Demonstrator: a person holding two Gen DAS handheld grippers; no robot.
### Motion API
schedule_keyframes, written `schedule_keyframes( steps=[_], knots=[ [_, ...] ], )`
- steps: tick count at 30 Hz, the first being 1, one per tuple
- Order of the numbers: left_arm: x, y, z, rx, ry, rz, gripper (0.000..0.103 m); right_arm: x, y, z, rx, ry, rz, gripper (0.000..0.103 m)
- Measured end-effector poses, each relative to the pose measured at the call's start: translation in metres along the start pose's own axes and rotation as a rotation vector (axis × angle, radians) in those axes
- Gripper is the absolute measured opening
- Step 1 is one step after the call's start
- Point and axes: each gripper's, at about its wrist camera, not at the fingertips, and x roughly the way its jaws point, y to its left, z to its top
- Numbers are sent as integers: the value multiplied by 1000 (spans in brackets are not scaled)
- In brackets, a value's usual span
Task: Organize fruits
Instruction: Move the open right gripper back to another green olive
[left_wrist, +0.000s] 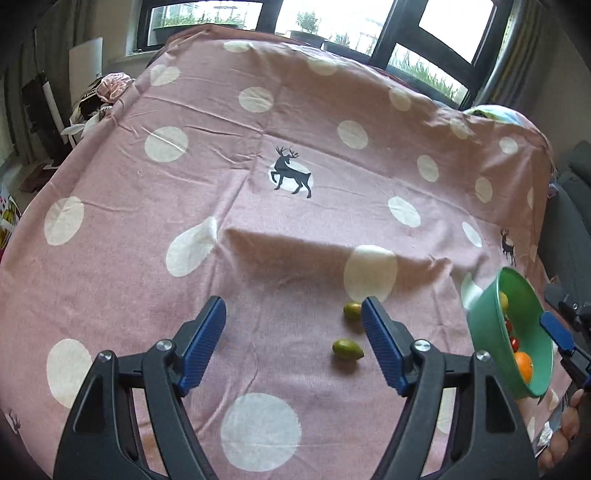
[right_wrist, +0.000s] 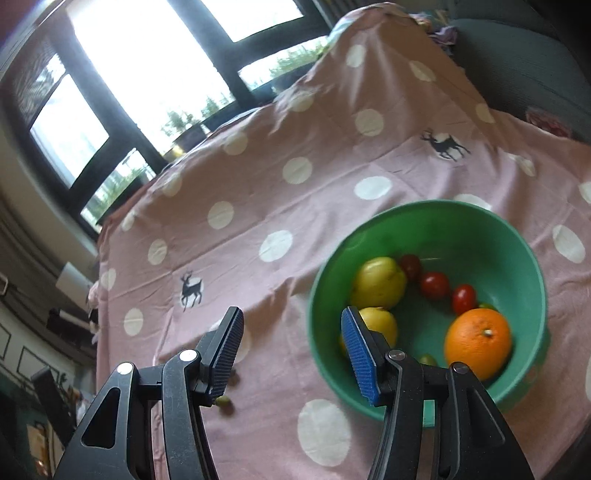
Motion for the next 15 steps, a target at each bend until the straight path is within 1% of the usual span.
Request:
schedule_keyframes(
  steps=[3,5,8,10,12,13,14,15],
  knots=[
    [5,9,2,-39,16,3,76,17,21,-5,-43,32,27,56],
    [10,9,2,-36,30,-4,76,29,31,-9,-72,57,41,56],
    [21,10,1,-33,62,-14,76,50,44,-13,-111,114,34,56],
    [28,5,-1,-10,88,-20,75,64,50,-15,-119,150,43,55],
    [34,-2,-5,23,110,-32,75,82,56,-17,-125,213,78,48],
    [38,-6,-7,40,125,-40,74,90,60,-18,-133,244,96,47],
    [41,-9,-9,55,141,-44,72,98,64,-20,-144,269,109,46],
    [45,-11,-11,70,157,-45,67,105,69,-22,-158,286,115,45]
  ],
)
